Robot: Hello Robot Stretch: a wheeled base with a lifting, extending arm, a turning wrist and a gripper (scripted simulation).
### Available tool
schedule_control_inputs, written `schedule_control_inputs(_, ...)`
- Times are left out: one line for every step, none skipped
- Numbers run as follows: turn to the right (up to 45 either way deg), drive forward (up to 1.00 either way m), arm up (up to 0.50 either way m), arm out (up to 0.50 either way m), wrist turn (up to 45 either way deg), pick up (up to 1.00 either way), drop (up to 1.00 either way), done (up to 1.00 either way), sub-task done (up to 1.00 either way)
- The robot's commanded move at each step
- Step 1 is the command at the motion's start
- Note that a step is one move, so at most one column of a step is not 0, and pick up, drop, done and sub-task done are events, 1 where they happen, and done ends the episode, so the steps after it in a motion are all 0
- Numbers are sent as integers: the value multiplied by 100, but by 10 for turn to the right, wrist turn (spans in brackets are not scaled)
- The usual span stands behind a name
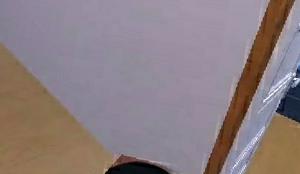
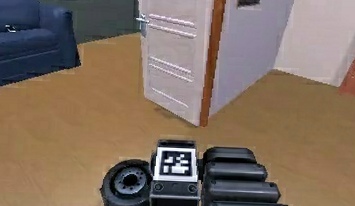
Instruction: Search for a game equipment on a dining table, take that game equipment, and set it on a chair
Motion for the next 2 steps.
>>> schedule_control_inputs(-450, 0, 0, 0, 0, 0, 0, 0, 0)
schedule_control_inputs(-120, 0, 0, 0, 0, 0, 0, 0, 0)
